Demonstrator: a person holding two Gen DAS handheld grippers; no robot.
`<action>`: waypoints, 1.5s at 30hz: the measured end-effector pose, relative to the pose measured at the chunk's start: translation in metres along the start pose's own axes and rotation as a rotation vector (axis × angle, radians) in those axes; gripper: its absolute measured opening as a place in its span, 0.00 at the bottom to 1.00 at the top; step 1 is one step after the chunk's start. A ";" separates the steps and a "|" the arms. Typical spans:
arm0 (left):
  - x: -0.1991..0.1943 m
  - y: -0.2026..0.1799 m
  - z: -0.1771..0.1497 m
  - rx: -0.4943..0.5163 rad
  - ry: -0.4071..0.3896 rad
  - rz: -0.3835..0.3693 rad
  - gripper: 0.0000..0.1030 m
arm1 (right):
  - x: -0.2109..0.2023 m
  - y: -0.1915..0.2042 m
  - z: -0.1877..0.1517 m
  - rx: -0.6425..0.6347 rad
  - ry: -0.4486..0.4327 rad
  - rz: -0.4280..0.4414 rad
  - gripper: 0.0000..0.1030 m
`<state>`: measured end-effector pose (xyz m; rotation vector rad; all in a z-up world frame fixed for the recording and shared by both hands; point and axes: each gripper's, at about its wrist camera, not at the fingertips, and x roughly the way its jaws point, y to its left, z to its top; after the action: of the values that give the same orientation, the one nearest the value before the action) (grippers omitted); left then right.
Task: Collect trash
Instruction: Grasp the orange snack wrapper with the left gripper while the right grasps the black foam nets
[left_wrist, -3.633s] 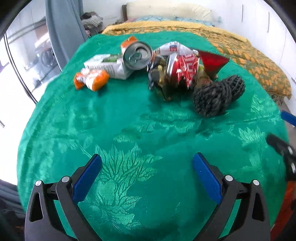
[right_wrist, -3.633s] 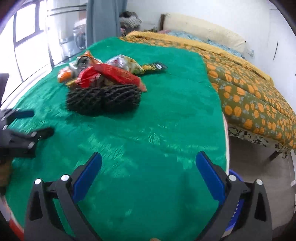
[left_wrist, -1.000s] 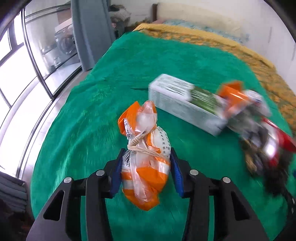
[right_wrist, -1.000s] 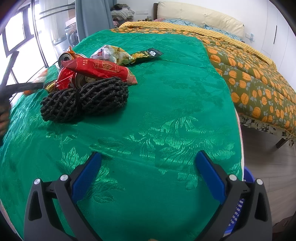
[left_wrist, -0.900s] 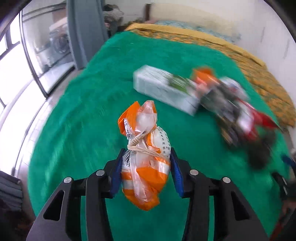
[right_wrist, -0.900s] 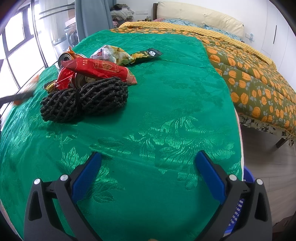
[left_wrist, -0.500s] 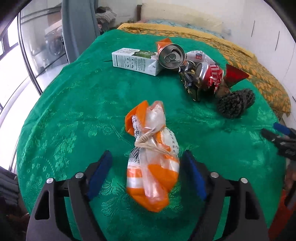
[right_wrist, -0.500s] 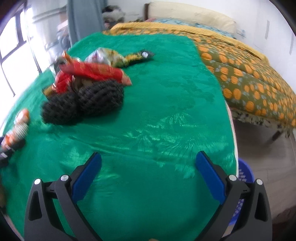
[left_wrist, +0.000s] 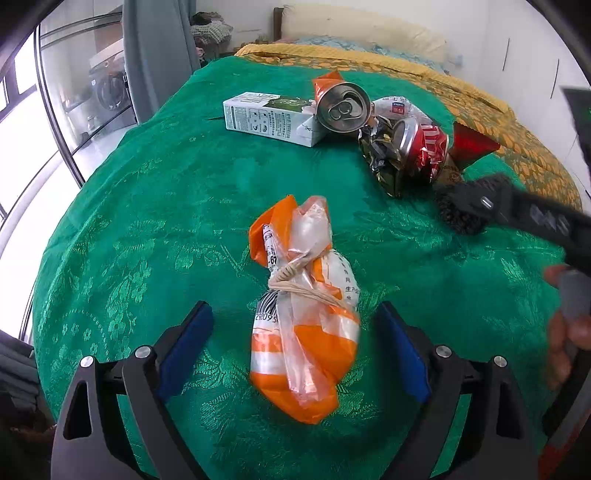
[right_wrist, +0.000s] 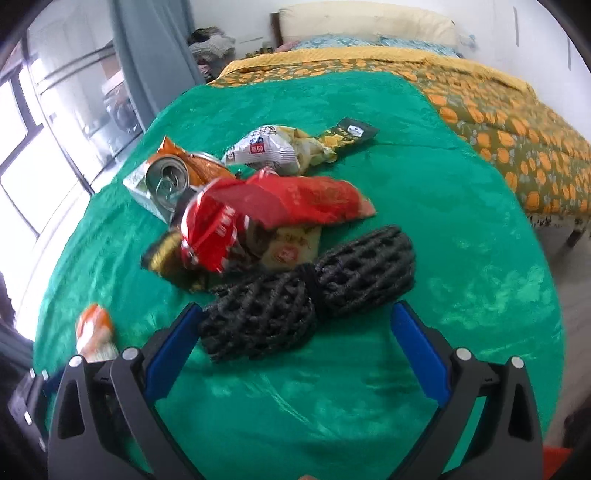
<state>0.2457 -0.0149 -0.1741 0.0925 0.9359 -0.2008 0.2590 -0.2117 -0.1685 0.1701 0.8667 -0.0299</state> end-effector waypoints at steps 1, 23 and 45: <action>0.000 0.000 0.000 0.001 0.000 0.000 0.87 | -0.007 -0.006 -0.004 -0.037 0.000 -0.003 0.88; 0.000 -0.002 0.000 0.006 0.003 -0.002 0.89 | -0.031 -0.031 -0.015 -0.067 0.053 0.079 0.93; -0.013 0.017 -0.006 -0.024 0.003 -0.153 0.93 | -0.042 -0.119 0.011 0.063 0.104 0.012 0.85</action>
<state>0.2374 0.0043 -0.1671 -0.0015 0.9491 -0.3309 0.2292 -0.3324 -0.1457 0.2376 0.9685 -0.0373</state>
